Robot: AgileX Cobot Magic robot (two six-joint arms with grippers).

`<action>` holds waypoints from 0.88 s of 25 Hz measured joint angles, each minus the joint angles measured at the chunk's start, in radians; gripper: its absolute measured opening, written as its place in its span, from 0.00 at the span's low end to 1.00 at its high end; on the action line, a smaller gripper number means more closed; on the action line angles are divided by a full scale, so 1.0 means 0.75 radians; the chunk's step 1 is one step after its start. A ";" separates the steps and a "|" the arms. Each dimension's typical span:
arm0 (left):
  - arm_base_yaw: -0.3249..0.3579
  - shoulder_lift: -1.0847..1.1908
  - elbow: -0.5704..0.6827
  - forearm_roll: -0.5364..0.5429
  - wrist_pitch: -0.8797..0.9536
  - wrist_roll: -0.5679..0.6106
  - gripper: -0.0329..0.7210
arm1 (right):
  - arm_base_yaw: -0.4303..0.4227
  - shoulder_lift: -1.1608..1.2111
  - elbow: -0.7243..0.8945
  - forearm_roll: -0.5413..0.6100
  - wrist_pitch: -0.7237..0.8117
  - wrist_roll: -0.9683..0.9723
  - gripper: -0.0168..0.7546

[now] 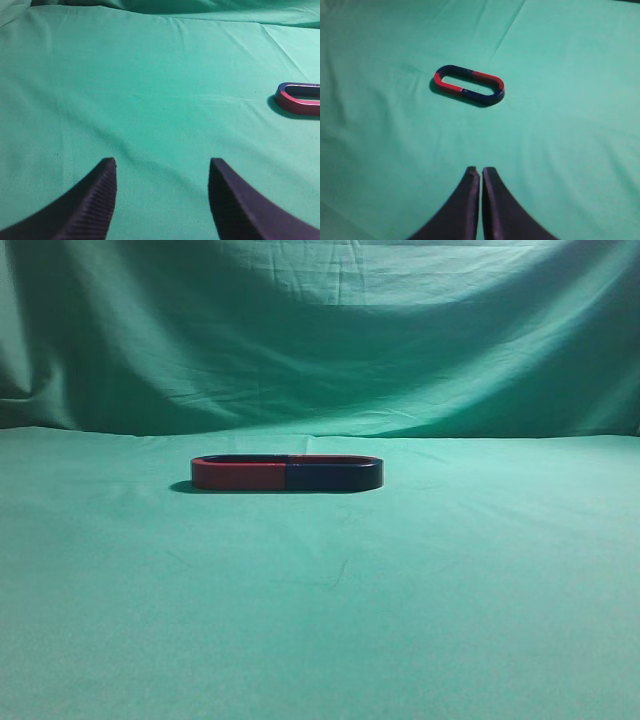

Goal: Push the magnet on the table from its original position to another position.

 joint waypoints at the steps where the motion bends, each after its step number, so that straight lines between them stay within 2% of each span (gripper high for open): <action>1: 0.000 0.000 0.000 0.000 0.000 0.000 0.57 | 0.000 -0.054 0.044 0.000 -0.023 -0.002 0.02; 11: 0.000 0.000 0.000 0.000 0.000 0.000 0.57 | 0.000 -0.567 0.310 0.054 -0.227 -0.012 0.02; 18: 0.000 0.000 0.000 0.000 0.000 0.000 0.57 | 0.000 -0.650 0.335 0.080 -0.240 -0.030 0.02; 22: 0.000 0.000 0.000 0.000 0.000 0.000 0.57 | 0.000 -0.650 0.442 0.018 -0.353 -0.052 0.02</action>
